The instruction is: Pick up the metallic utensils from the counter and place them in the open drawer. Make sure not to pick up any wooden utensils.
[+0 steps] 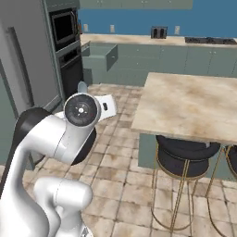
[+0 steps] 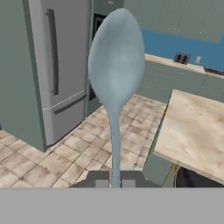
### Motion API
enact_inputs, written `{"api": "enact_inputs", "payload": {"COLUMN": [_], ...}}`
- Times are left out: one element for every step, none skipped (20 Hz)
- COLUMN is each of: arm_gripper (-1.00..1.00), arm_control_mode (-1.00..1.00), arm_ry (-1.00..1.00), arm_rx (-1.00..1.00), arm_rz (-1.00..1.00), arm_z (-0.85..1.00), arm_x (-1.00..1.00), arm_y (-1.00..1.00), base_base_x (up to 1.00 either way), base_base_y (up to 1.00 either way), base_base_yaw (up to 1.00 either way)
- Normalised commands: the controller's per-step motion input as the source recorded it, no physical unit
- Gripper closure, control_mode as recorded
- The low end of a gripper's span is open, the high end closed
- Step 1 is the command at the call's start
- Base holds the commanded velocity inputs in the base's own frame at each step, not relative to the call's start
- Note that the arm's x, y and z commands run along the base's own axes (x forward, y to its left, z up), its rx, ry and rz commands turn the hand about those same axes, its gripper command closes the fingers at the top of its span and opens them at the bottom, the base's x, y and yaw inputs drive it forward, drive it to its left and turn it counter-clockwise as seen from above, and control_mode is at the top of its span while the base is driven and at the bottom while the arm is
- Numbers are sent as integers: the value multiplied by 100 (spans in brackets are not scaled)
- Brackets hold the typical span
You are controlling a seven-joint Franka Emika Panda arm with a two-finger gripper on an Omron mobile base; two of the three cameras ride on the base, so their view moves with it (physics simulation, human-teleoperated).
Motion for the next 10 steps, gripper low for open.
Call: {"api": "enact_inputs", "payload": {"arm_gripper": [100,100,100,100,100,100,100,100,100,100], "arm_control_mode": [100,100,100,100,100,100,100,100,100,100], "arm_ry": [0,0,0,0,0,0,0,0,0,0], "arm_rx": [0,0,0,0,0,0,0,0,0,0], "arm_rz": [0,0,0,0,0,0,0,0,0,0], "arm_z": [0,0,0,0,0,0,0,0,0,0], "arm_x": [0,0,0,0,0,0,0,0,0,0], "arm_y": [0,0,0,0,0,0,0,0,0,0], "base_base_x": [0,14,32,57,66,69,93,100,100,100], "base_base_y": [100,100,100,100,100,100,100,74,89,100], "base_base_yaw": [0,0,-2,-5,-3,-1,-7,-11,-17,-21]}}
